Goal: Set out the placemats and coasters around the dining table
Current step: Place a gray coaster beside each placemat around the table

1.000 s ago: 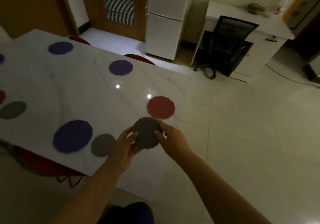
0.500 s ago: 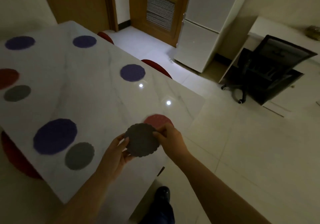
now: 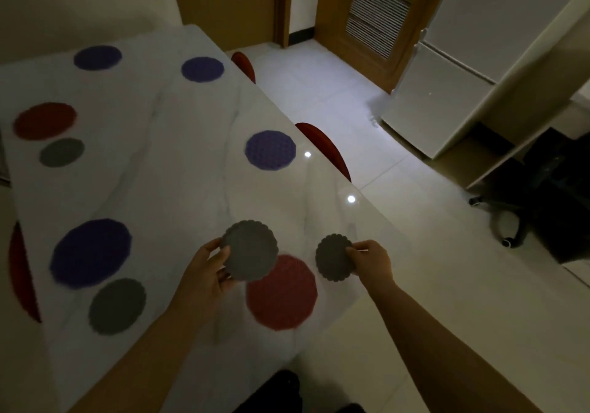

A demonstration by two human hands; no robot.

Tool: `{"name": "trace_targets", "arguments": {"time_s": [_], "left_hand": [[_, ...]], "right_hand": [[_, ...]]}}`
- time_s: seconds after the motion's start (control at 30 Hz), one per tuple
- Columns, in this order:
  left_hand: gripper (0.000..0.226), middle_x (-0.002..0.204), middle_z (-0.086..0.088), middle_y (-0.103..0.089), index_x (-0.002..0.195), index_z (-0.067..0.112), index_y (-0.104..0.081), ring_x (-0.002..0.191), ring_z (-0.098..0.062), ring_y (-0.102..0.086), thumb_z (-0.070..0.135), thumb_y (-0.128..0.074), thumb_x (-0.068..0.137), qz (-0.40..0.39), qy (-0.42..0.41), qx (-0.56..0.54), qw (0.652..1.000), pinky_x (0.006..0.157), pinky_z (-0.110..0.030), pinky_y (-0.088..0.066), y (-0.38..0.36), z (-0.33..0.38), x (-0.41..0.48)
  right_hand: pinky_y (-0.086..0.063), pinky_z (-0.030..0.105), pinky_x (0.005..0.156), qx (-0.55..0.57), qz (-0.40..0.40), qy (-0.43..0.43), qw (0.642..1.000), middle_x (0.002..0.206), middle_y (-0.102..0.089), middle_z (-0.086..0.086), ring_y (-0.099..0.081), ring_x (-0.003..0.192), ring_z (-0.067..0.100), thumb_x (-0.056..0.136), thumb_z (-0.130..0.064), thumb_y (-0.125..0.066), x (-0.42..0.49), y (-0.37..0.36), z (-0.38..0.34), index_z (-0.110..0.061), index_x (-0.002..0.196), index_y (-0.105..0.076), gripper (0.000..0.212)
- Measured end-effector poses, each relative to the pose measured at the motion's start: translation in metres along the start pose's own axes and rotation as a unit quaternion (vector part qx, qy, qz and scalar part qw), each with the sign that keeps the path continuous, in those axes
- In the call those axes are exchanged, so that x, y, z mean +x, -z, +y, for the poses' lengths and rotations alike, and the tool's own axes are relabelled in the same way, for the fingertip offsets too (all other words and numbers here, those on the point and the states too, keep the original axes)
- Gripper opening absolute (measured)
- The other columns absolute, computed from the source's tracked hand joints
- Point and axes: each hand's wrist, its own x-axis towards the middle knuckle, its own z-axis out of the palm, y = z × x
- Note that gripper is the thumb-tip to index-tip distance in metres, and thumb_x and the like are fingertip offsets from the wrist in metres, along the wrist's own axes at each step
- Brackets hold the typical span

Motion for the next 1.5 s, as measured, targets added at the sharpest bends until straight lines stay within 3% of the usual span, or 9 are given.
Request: {"name": "trace_targets", "arguments": {"time_s": [0.17, 0.37, 0.53, 0.67, 0.8, 0.9, 1.1, 1.4, 1.5], "left_hand": [[0.022, 0.106, -0.003, -0.07, 0.11, 0.021, -0.062, 0.081, -0.019, -0.074, 0.019, -0.062, 0.088, 0.045, 0.01, -0.01, 0.999, 0.059, -0.031, -0.06, -0.02, -0.018, -0.002], [0.028, 0.102, -0.005, -0.072, 0.11, 0.02, -0.062, 0.081, -0.02, -0.074, 0.021, -0.065, 0.082, 0.093, -0.013, -0.05, 0.994, 0.058, -0.031, -0.059, -0.058, -0.041, -0.012], [0.022, 0.102, -0.004, -0.073, 0.114, 0.018, -0.06, 0.085, -0.018, -0.073, 0.015, -0.056, 0.092, 0.119, -0.042, -0.097, 0.987, 0.059, -0.03, -0.059, -0.112, -0.059, -0.011], [0.024, 0.097, -0.002, -0.076, 0.112, 0.02, -0.06, 0.087, -0.019, -0.073, 0.021, -0.06, 0.089, 0.141, -0.071, -0.139, 0.978, 0.061, -0.031, -0.06, -0.161, -0.073, -0.005], [0.029, 0.096, 0.0, -0.077, 0.11, 0.022, -0.062, 0.088, -0.02, -0.073, 0.024, -0.065, 0.082, 0.177, -0.091, -0.165, 0.966, 0.06, -0.031, -0.059, -0.209, -0.092, 0.006], [0.024, 0.093, 0.0, -0.077, 0.111, 0.021, -0.06, 0.086, -0.019, -0.073, 0.02, -0.062, 0.088, 0.191, -0.098, -0.179, 0.96, 0.059, -0.03, -0.059, -0.236, -0.099, 0.018], [0.038, 0.095, -0.002, -0.077, 0.108, 0.02, -0.062, 0.084, -0.022, -0.074, 0.028, -0.068, 0.072, 0.254, -0.13, -0.19, 0.939, 0.058, -0.032, -0.059, -0.26, -0.094, 0.051], [0.043, 0.11, -0.008, -0.073, 0.119, 0.013, -0.062, 0.096, -0.025, -0.071, 0.027, -0.065, 0.078, 0.32, -0.187, -0.238, 0.898, 0.065, -0.031, -0.06, -0.296, -0.078, 0.112], [0.033, 0.11, -0.01, -0.072, 0.119, 0.011, -0.062, 0.093, -0.025, -0.072, 0.019, -0.059, 0.087, 0.34, -0.191, -0.258, 0.884, 0.063, -0.031, -0.06, -0.306, -0.063, 0.127]], "right_hand": [[-0.039, 0.017, 0.057, -0.133, -0.037, 0.062, 0.988, 0.089, -0.066, 0.001, -0.057, 0.072, 0.01, 0.087, -0.028, -0.059, 0.026, -0.003, 0.011, -0.021, 0.089, -0.057, 0.008], [-0.045, 0.032, 0.094, -0.211, -0.104, 0.167, 0.957, 0.125, -0.062, 0.004, -0.06, 0.109, 0.022, 0.094, -0.025, -0.049, 0.045, 0.017, 0.002, -0.02, 0.126, -0.053, 0.033], [-0.041, 0.026, 0.097, -0.19, -0.208, 0.278, 0.918, 0.128, -0.06, 0.002, -0.057, 0.112, 0.016, 0.095, -0.03, -0.048, 0.07, 0.052, -0.03, -0.02, 0.127, -0.052, 0.034], [-0.038, 0.028, 0.104, -0.118, -0.331, 0.291, 0.89, 0.138, -0.052, -0.002, -0.052, 0.121, 0.014, 0.096, -0.04, -0.041, 0.077, 0.075, -0.065, -0.026, 0.134, -0.043, 0.041], [-0.034, 0.027, 0.102, -0.142, -0.416, 0.308, 0.844, 0.144, -0.045, -0.001, -0.046, 0.129, 0.017, 0.097, -0.039, -0.04, 0.088, 0.094, -0.082, -0.025, 0.141, -0.035, 0.047], [-0.035, 0.03, 0.103, -0.163, -0.427, 0.317, 0.831, 0.142, -0.047, 0.005, -0.047, 0.126, 0.019, 0.097, -0.034, -0.042, 0.107, 0.102, -0.09, -0.02, 0.14, -0.038, 0.045], [-0.036, 0.022, 0.092, -0.192, -0.459, 0.361, 0.789, 0.138, -0.045, 0.006, -0.05, 0.115, 0.015, 0.096, -0.032, -0.045, 0.152, 0.09, -0.107, -0.02, 0.135, -0.043, 0.041], [-0.037, 0.021, 0.09, -0.236, -0.525, 0.428, 0.696, 0.137, -0.047, 0.005, -0.051, 0.117, 0.016, 0.094, -0.037, -0.048, 0.22, 0.051, -0.172, -0.021, 0.136, -0.042, 0.046], [-0.039, 0.021, 0.088, -0.233, -0.536, 0.43, 0.688, 0.13, -0.055, 0.002, -0.056, 0.107, 0.012, 0.09, -0.04, -0.054, 0.234, 0.042, -0.197, -0.022, 0.129, -0.049, 0.043]]}}
